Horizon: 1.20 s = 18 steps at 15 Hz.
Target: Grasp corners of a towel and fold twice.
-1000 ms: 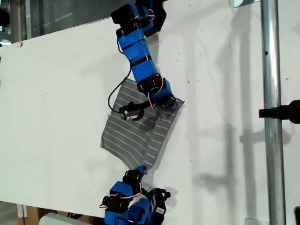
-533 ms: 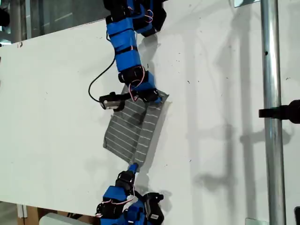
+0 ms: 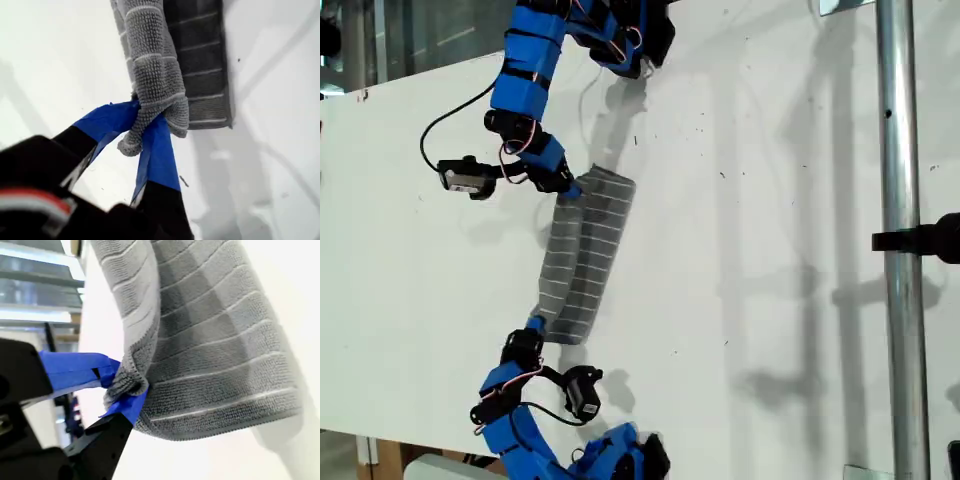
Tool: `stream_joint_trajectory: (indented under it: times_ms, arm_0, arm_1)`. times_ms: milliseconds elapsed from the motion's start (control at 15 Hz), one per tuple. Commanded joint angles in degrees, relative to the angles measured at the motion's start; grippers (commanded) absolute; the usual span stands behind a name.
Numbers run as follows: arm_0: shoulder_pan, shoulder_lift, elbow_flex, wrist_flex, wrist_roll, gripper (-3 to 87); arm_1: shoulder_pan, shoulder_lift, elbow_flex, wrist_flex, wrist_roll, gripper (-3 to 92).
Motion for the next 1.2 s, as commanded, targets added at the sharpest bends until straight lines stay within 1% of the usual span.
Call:
stream_joint_trajectory:
  times_ms: [0,133,267,467,667,867,1000,1067,1133]
  arm_0:
    - [-2.5,-8.3,-16.4,1.5,4.2,-2.9]
    - [-3.1,-10.5,-19.7,0.5,4.9,-2.9]
    - [-3.0,-10.8,-17.3,0.3,4.3,-2.9]
    - [-2.1,-9.4,-5.7,-4.3,1.1,-2.9]
    - [-1.5,-9.5,1.1,-8.9,-1.4,-2.9]
    - [-1.3,-11.7,4.2,-11.0,-3.2,-2.8]
    - [-0.6,-12.2,6.8,-12.6,-4.8,-2.7]
    - [-0.5,-12.1,8.2,-13.1,-6.3,-2.1]
    - [-0.5,-11.9,9.2,-13.1,-7.1,5.7]
  arm_1:
    - [5.8,7.5,-3.2,2.9,-3.9,-0.2]
    - [8.1,12.0,-2.0,4.0,-5.3,-0.2]
    - [6.2,13.1,4.1,0.6,-4.7,-0.2]
    - [1.2,11.8,18.0,-10.4,0.2,-0.2]
    - [-0.5,7.9,26.7,-19.8,3.2,-0.2]
    - [-1.1,2.3,30.0,-26.3,4.6,-0.2]
    - [-2.1,-1.2,30.2,-28.6,6.8,-0.2]
    - [-2.4,-2.5,30.2,-29.0,9.0,-0.2]
    - [-2.6,-3.0,30.2,-28.8,10.9,5.9]
